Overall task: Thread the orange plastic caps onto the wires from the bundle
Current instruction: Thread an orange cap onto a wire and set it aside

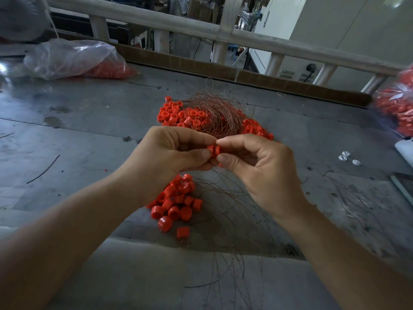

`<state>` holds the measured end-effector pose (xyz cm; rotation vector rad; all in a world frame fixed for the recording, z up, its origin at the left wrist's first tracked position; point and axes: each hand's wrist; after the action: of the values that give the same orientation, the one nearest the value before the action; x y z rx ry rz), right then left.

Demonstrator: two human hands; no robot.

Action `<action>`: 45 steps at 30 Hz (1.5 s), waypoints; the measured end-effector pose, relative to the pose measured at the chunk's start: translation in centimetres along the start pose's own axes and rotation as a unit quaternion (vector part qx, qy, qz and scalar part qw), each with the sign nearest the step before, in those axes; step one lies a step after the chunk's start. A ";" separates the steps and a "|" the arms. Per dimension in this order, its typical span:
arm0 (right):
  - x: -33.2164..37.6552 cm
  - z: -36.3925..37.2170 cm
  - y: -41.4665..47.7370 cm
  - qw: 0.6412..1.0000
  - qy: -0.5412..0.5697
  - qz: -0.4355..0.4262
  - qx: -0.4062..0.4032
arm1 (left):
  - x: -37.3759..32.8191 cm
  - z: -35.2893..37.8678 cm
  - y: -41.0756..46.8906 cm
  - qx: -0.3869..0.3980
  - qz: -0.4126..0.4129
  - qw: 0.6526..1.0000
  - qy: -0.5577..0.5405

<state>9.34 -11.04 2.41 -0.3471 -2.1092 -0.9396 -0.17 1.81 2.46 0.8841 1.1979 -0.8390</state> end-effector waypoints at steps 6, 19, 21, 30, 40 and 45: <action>-0.1 0.1 -0.1 0.998 -0.052 -0.033 -0.014 | -0.1 0.1 -0.1 0.015 0.010 0.999 0.042; -0.3 -0.1 -0.1 0.996 -0.062 -0.057 -0.017 | -0.2 0.1 -0.4 0.044 0.004 0.998 0.037; -0.4 0.0 -0.2 0.996 -0.060 -0.057 -0.017 | 0.0 0.1 -0.5 0.038 0.009 0.998 0.044; -0.1 -0.2 0.0 0.993 -0.044 -0.105 -0.026 | -0.4 -0.5 -0.6 0.095 -0.027 0.995 -0.019; 0.1 -0.6 0.2 0.995 0.042 -0.055 0.066 | -0.6 -1.3 -0.7 0.169 -0.035 0.984 -0.043; 0.4 -1.0 0.4 0.986 -0.021 -0.066 0.149 | -0.4 -1.6 -0.6 0.184 -0.047 0.981 -0.036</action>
<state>9.83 -11.50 3.31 -0.0748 -2.2938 -0.6795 -1.46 3.00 2.53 1.0901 1.0427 -1.1858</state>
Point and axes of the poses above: each hand's wrist, its own y-axis towards the middle knuckle, its own z-axis out of the palm, x = y × z
